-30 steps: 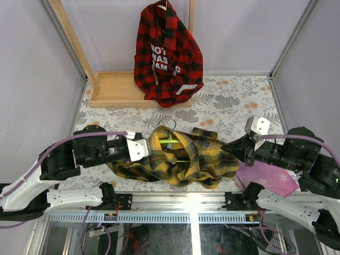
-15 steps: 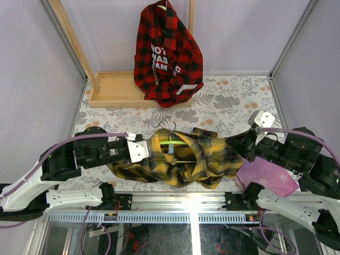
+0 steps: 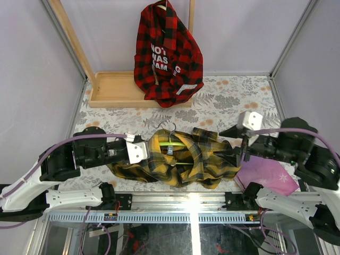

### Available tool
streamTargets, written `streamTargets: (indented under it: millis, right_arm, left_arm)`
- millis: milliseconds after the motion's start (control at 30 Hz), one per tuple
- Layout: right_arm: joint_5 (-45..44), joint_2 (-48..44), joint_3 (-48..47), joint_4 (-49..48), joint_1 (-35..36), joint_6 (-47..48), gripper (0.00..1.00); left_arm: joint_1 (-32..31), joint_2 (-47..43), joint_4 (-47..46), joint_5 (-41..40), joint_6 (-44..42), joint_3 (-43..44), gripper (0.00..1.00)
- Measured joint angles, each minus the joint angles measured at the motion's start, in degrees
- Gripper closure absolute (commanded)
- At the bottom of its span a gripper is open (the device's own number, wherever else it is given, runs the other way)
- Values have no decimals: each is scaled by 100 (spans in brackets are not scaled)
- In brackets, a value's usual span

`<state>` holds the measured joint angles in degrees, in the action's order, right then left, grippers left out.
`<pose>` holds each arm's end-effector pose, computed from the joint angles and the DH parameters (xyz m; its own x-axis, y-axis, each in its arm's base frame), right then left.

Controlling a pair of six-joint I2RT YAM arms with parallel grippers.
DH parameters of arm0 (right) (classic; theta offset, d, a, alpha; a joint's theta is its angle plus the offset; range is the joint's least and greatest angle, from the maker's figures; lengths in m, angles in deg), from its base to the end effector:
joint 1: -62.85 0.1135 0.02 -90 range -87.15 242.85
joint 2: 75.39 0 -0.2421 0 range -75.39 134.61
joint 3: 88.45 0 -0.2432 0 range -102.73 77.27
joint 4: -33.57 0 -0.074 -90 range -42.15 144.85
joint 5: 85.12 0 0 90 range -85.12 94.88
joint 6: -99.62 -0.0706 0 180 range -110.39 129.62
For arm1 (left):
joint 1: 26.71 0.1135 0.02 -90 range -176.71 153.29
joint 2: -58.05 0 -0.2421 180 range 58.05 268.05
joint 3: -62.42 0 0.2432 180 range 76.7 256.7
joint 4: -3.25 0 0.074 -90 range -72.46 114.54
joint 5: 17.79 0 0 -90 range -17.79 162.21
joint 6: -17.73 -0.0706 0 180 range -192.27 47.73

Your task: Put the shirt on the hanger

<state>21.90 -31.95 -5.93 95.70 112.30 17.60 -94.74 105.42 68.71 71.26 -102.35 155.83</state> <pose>0.0669 0.1100 0.4569 0.0364 -0.1616 -0.9862 -0.9188 0.3827 -0.0967 0.0614 -0.1491 0.4186 0.3542 0.4616 -0.8133 0.8597 0.1817 0.4775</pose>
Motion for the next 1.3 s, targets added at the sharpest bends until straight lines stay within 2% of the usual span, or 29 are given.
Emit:
streamTargets:
  millis: [333, 400, 567, 633, 667, 733, 767, 833, 1000, 1200, 1267, 1300]
  right_arm:
    - [927, 839, 0, 72, 0, 426, 32]
    - [1067, 876, 9, 68, -2, 446, 38]
    - [1274, 855, 227, -79, 0, 422, 63]
    - [1307, 835, 326, -146, -2, 378, 67]
    - [1311, 811, 400, -208, 0, 348, 65]
    - [1305, 732, 540, -308, 0, 278, 45]
    - [1296, 660, 636, -361, 0, 227, 40]
    - [1261, 516, 804, -413, 0, 149, 37]
    - [1255, 164, 1117, -485, 0, 7, 44]
    - [1263, 28, 1145, -507, -2, -116, 43]
    - [1268, 50, 1147, -538, -2, -144, 51]
    - [1279, 68, 1147, -564, 0, -164, 59]
  left_arm:
    - [0, 28, 2, 87, -22, 0, 100]
    - [0, 57, 0, 98, -22, 0, 100]
    - [0, 101, 0, 103, -24, 0, 100]
    - [0, 98, 0, 101, -24, 0, 100]
    - [0, 98, 0, 98, -24, 0, 100]
    - [0, 96, 0, 98, -22, 0, 100]
    - [0, 90, 0, 96, -22, 0, 100]
    - [0, 55, -2, 98, -22, 0, 100]
    - [0, -76, -2, 96, -20, -9, 100]
    - [0, -90, -2, 98, -20, -9, 100]
    - [0, -74, -2, 98, -20, -9, 100]
    - [0, -66, -2, 101, -20, -11, 100]
